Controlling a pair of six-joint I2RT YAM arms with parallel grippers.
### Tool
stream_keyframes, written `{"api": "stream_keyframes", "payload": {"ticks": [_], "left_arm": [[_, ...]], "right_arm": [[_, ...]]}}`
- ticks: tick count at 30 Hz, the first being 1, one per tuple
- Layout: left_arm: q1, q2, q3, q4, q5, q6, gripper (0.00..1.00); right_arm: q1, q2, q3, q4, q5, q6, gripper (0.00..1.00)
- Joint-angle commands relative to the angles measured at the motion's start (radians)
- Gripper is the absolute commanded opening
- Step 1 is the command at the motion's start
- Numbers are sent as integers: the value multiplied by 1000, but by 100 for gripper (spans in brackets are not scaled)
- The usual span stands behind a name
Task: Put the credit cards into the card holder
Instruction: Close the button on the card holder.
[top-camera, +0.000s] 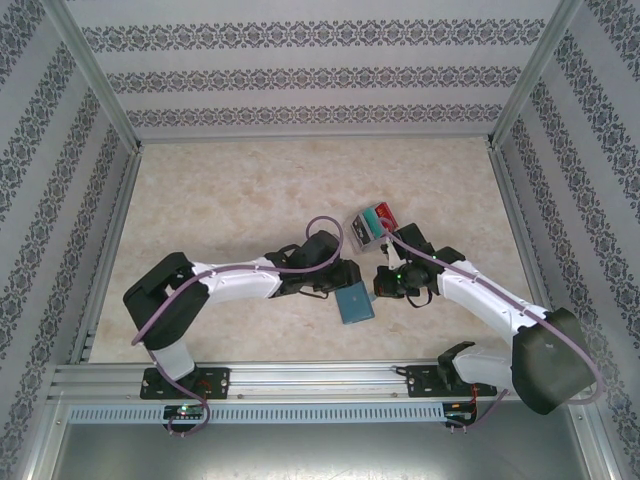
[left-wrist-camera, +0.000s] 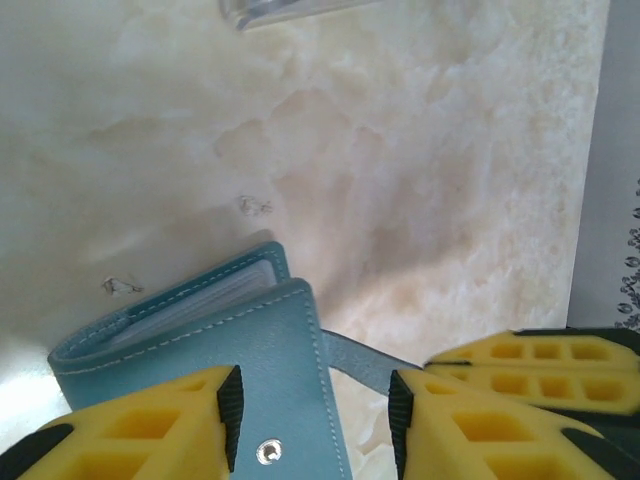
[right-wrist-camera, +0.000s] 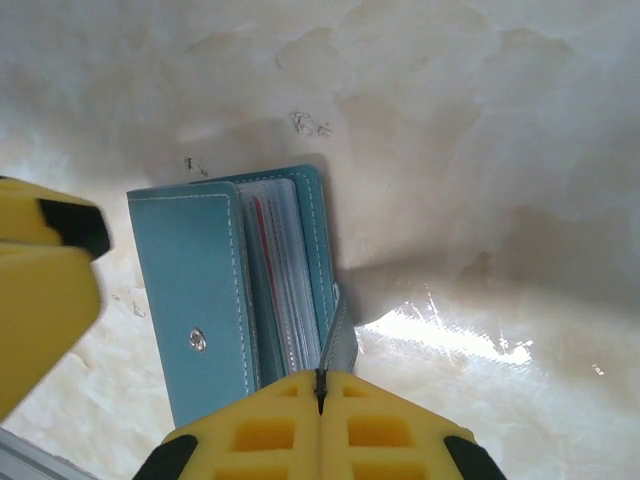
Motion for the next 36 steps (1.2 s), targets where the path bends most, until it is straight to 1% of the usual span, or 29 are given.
{"api": "stream_keyframes", "payload": {"ticks": [1, 5, 6, 10, 13, 15, 17, 22, 27, 31, 36], "left_arm": [[0, -73, 13, -133, -69, 77, 47], [4, -137, -31, -189, -133, 91, 47], [6, -143, -46, -189, -133, 87, 46], [13, -120, -85, -134, -56, 74, 43], [9, -69, -80, -100, 12, 72, 43], [6, -35, -68, -103, 33, 69, 43], [3, -10, -50, -129, 36, 69, 40], [-13, 23, -34, -156, 30, 72, 40], [-20, 74, -12, -134, 44, 66, 39], [-26, 113, 15, -140, 46, 65, 39], [-31, 127, 11, -119, 42, 40, 36]], "right_arm": [[-14, -23, -6, 12, -35, 29, 0], [-19, -24, 4, 7, -37, 30, 0], [-20, -24, 7, 6, -40, 30, 0], [-20, -18, 20, 8, -63, 31, 0], [-20, -16, 25, 12, -80, 36, 0], [-20, -20, 23, 19, -84, 42, 0], [-20, -20, 23, 21, -88, 44, 0], [-19, -18, 20, 24, -93, 49, 0], [-18, -23, 20, 33, -112, 57, 0], [-17, -20, 18, 53, -161, 64, 0], [-6, 1, -4, 114, -200, 105, 0]]}}
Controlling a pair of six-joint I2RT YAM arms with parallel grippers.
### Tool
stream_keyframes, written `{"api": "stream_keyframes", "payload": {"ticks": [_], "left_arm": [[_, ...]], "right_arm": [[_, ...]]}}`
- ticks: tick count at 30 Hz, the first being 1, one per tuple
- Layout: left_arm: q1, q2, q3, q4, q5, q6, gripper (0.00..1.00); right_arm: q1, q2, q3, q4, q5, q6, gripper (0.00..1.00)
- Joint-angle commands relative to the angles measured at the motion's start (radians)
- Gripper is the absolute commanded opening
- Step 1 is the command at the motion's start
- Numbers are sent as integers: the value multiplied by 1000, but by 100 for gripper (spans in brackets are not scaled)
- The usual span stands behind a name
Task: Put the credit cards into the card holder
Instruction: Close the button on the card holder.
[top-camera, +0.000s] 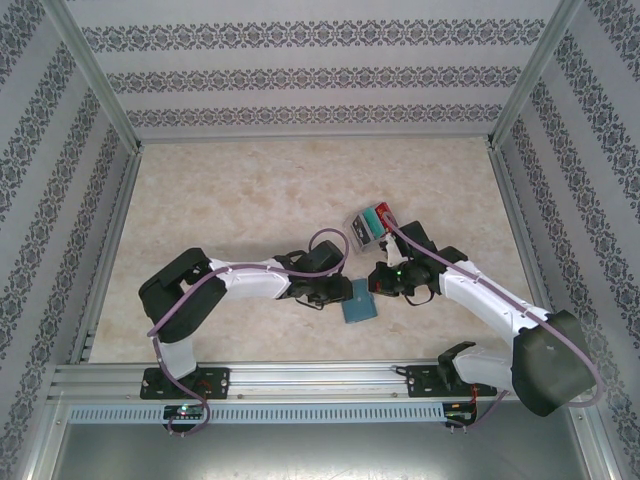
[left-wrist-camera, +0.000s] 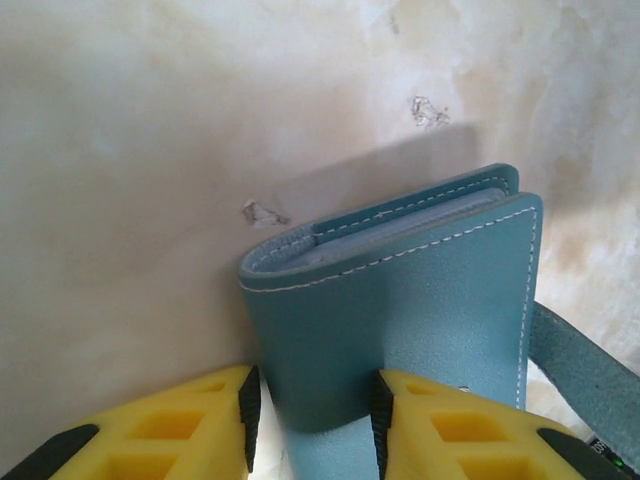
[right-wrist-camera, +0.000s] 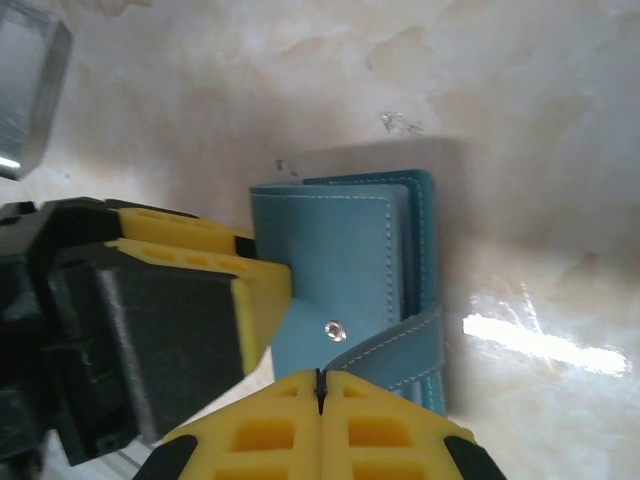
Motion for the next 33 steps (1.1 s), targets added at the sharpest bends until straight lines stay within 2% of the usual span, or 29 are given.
{"api": "stream_keyframes", "payload": {"ticks": [1, 10, 22, 33], "left_arm": [[-16, 20, -4, -3, -5, -18, 36], [-16, 14, -9, 21, -9, -29, 35], [-16, 16, -3, 21, -10, -25, 35], [-15, 17, 0, 29, -5, -25, 34]], "right_arm": [[10, 21, -7, 74, -72, 41, 0], [57, 144, -16, 135, -67, 58, 0], [72, 182, 1, 56, 8, 20, 0], [81, 201, -8, 86, 27, 29, 0]]}}
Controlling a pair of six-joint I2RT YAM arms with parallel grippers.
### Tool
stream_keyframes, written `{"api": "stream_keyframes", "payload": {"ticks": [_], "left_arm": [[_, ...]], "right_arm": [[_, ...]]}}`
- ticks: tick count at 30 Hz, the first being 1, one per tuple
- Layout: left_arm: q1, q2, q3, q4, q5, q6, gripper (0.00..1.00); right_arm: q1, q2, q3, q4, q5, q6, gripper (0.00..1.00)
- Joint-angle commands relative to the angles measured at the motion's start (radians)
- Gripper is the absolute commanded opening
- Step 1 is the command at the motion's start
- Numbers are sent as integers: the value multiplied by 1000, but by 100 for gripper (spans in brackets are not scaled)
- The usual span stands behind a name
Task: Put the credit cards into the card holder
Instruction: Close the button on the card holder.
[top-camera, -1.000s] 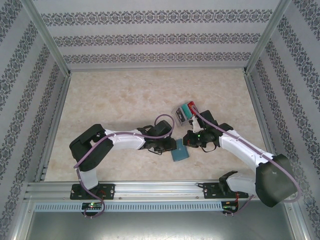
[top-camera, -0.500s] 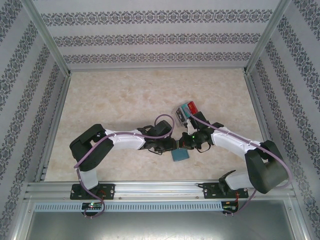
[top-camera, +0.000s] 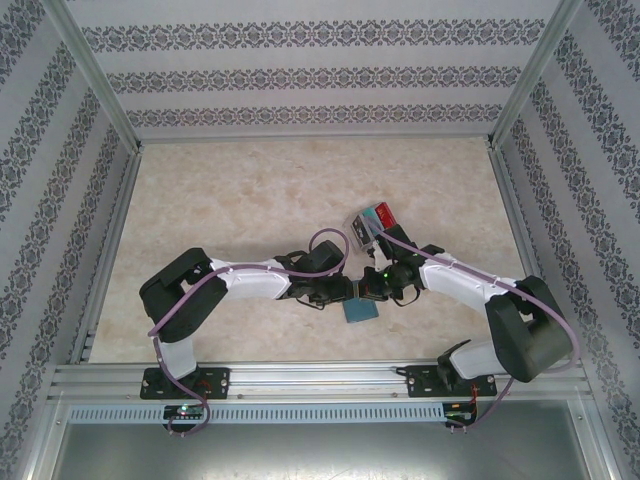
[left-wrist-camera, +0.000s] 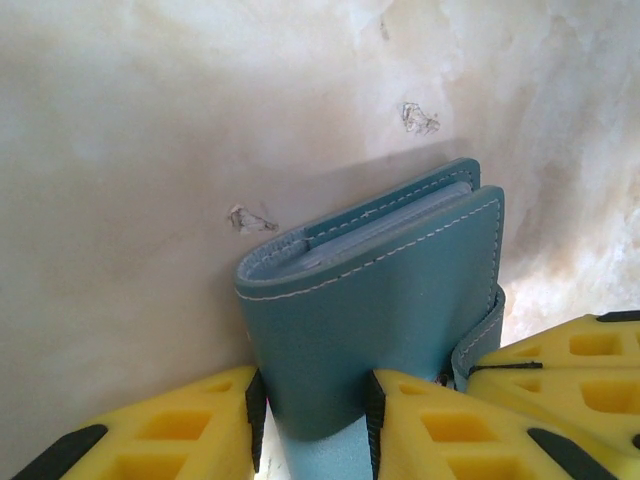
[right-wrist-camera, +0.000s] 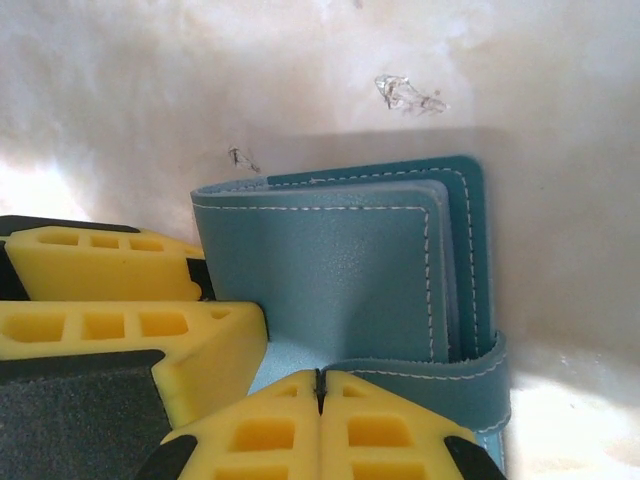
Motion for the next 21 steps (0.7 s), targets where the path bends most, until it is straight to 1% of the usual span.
{"api": "stream_keyframes", "payload": {"ticks": [1, 10, 12, 18, 21], "left_arm": [[-15, 14, 2, 11, -5, -7, 35], [-15, 22, -1, 24, 4, -10, 34], [-15, 27, 2, 24, 8, -9, 34], [-15, 27, 2, 31, 11, -13, 34], [-15, 26, -6, 44, 11, -22, 34]], "right_arm": [[17, 15, -1, -12, 36, -14, 0], [19, 20, -19, 46, 32, 13, 0], [19, 40, -11, 38, 23, 5, 0], [45, 56, -34, 26, 42, -2, 0], [53, 63, -48, 18, 80, -1, 0]]}}
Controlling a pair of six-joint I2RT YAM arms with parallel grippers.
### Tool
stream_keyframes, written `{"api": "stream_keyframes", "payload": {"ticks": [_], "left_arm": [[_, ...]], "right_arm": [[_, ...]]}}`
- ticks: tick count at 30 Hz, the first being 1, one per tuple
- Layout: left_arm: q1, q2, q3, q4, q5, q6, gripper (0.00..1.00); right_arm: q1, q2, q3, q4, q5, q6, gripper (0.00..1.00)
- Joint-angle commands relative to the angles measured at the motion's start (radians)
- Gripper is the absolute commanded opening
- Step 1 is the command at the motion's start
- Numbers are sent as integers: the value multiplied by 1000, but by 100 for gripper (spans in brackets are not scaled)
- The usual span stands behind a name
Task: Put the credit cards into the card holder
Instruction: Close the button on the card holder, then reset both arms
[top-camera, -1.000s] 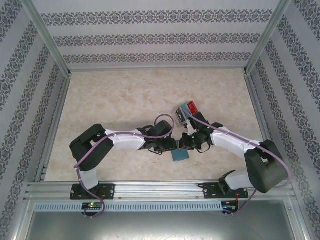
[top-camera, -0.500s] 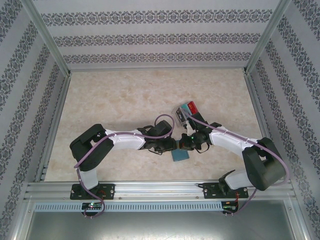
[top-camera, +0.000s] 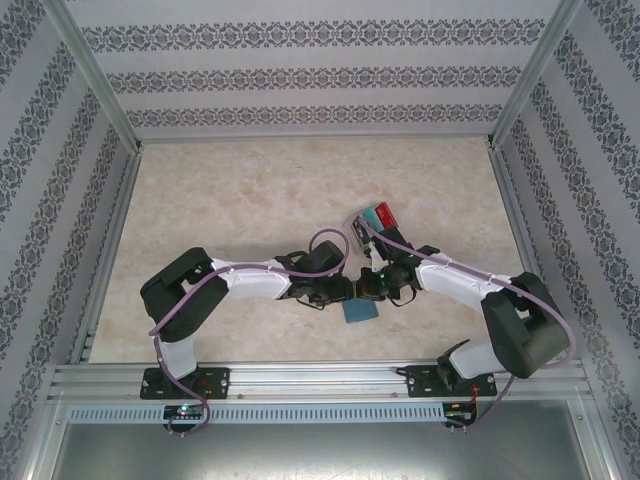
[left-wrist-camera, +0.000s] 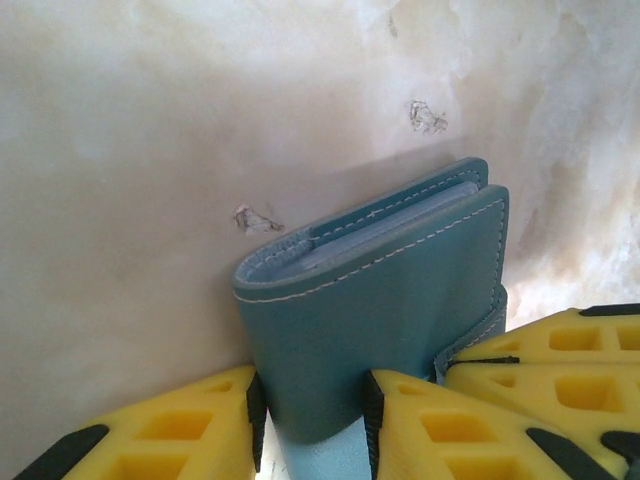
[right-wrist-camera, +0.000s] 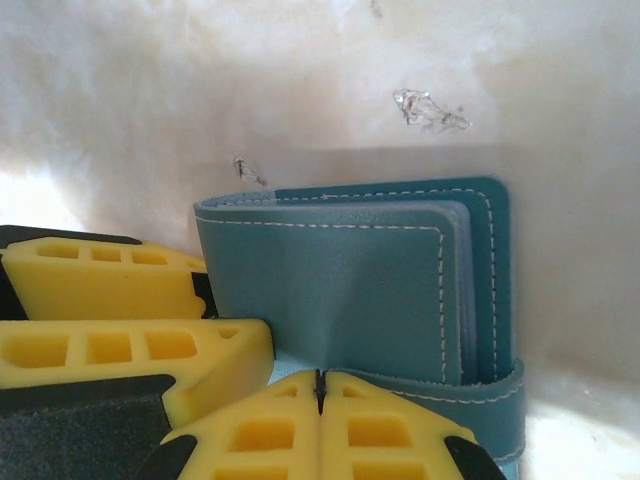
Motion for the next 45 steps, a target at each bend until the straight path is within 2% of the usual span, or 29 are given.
{"api": "stream_keyframes", "payload": {"ticks": [1, 11, 15, 22, 25, 28, 29, 30, 32, 34, 36, 38, 40, 41, 42, 43, 45], "left_arm": [[-15, 19, -8, 43, 7, -20, 34], [-15, 20, -11, 59, 8, -28, 31], [-15, 20, -18, 73, 5, -39, 30], [-15, 16, -20, 79, 3, -44, 29], [-14, -7, -29, 81, -18, -39, 31], [-15, -57, -34, 44, -74, -15, 36], [-13, -79, -34, 24, -97, -1, 39], [-13, -103, -28, -4, -124, 14, 40], [-12, -154, -18, -58, -184, 53, 45], [-8, -216, -14, -127, -275, 84, 58], [11, -288, -22, -179, -370, 132, 61], [33, -351, -15, -269, -509, 186, 69], [63, -414, -18, -342, -680, 261, 88], [84, -435, -20, -366, -744, 294, 91], [114, -456, -24, -386, -807, 328, 99], [153, -476, -32, -394, -868, 361, 99], [218, -506, -43, -416, -980, 404, 99]], "right_arm": [[25, 38, -53, -24, 80, -8, 0], [70, 31, -149, -3, 192, 24, 0], [107, -8, -176, -8, 284, 89, 0], [130, -34, -216, 8, 333, 165, 0], [122, -76, -172, 38, 251, 129, 7], [108, -157, -91, 14, 240, 94, 28], [100, -193, -61, -5, 258, 70, 42], [87, -234, -33, -28, 283, 46, 48], [50, -315, 1, -62, 360, 6, 52], [-7, -398, 16, -93, 522, -41, 63], [-90, -461, 5, -60, 666, -135, 76], [-165, -491, -23, 26, 803, -221, 80], [-241, -479, -85, 204, 876, -358, 81], [-272, -467, -90, 246, 884, -409, 81], [-302, -443, -93, 284, 885, -449, 82], [-338, -412, -107, 341, 875, -469, 82], [-414, -336, -114, 406, 766, -487, 82]]}}
